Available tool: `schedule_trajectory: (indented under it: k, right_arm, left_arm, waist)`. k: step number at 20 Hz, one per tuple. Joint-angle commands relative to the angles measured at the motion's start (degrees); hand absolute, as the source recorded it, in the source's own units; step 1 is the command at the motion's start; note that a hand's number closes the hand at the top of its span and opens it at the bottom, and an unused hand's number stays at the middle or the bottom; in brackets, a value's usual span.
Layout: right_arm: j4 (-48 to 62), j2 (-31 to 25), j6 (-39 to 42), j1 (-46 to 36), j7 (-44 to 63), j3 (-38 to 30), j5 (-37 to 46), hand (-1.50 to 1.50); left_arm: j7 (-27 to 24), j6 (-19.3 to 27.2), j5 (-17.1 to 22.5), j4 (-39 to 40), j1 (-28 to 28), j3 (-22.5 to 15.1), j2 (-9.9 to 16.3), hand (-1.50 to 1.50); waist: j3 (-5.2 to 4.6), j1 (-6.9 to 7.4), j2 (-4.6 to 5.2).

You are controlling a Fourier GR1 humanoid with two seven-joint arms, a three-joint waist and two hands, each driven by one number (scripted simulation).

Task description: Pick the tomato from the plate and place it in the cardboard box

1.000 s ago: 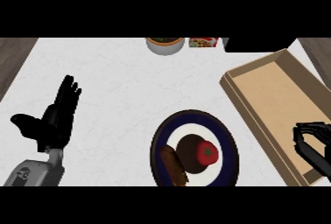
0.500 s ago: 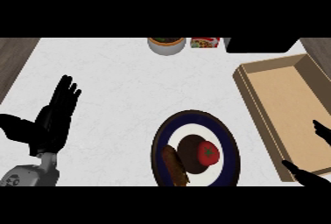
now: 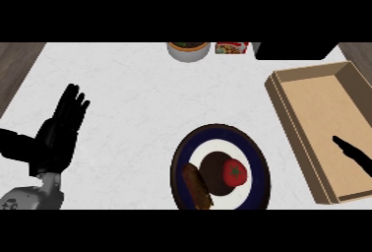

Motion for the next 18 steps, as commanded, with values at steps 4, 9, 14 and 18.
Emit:
schedule_trajectory:
  k: [4,9,14,18]
  right_arm:
    - [-7.42,3.08,5.80,-12.07,18.34,2.76,-5.06,-1.50]
    - [-10.21,11.54,3.35,-14.05,24.86,11.47,5.67,-1.50]
    - [-8.62,14.48,5.26,-14.09,29.97,12.38,11.52,-1.50]
    - [-5.33,20.00,7.74,-18.03,32.04,11.76,10.77,-1.50]
  left_arm:
    - [1.26,-2.32,-0.33,-0.36,0.70,1.85,0.66,0.00]
    - [0.37,-3.10,-1.83,1.77,-0.45,3.21,-1.88,0.00]
    - [5.16,-2.02,-4.11,-3.11,-0.28,2.72,-2.90,0.00]
    - [1.87,-3.60,-5.71,-1.37,1.73,3.50,-5.47,0.00]
  waist:
    - [0.14,0.61,0.12]
    - [0.15,0.21,0.11]
    - [0.18,0.10,0.03]
    - [0.17,0.13,0.06]
